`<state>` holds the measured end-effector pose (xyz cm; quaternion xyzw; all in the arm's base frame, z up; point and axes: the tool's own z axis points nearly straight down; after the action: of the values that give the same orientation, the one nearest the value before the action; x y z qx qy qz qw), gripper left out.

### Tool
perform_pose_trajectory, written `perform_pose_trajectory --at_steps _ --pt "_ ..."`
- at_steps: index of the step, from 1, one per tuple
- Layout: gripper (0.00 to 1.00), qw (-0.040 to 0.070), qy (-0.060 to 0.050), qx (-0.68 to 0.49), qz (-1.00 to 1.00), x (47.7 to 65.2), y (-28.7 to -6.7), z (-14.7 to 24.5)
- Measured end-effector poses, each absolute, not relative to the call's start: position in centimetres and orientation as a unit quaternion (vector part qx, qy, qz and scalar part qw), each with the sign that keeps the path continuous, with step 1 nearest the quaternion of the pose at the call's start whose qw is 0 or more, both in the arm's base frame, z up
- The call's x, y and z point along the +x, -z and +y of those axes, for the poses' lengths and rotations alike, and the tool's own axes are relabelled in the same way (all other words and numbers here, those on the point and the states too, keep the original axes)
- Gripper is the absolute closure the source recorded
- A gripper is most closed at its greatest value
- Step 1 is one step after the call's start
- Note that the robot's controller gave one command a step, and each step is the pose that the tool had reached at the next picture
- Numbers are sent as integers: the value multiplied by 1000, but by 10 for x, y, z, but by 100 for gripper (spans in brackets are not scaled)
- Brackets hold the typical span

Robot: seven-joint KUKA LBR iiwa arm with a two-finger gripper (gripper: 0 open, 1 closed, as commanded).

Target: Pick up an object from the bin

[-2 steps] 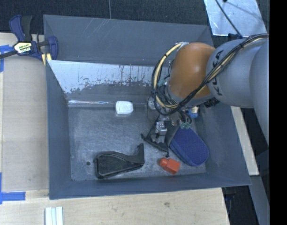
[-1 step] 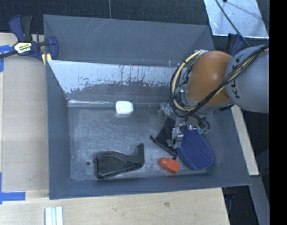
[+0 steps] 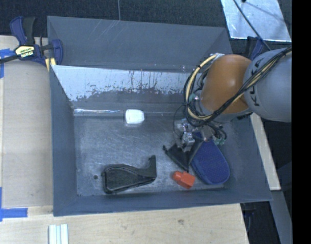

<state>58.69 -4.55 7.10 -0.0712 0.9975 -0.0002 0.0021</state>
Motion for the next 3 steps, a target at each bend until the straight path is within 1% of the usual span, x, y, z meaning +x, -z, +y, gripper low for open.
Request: perform_pose_trajectory --at_steps 1,2,3 --pt "0 2 0 -71 997 586 -71 -45" --pt "100 2 0 -72 997 587 -71 -45" --pt "0 2 0 -72 997 587 -71 -45"
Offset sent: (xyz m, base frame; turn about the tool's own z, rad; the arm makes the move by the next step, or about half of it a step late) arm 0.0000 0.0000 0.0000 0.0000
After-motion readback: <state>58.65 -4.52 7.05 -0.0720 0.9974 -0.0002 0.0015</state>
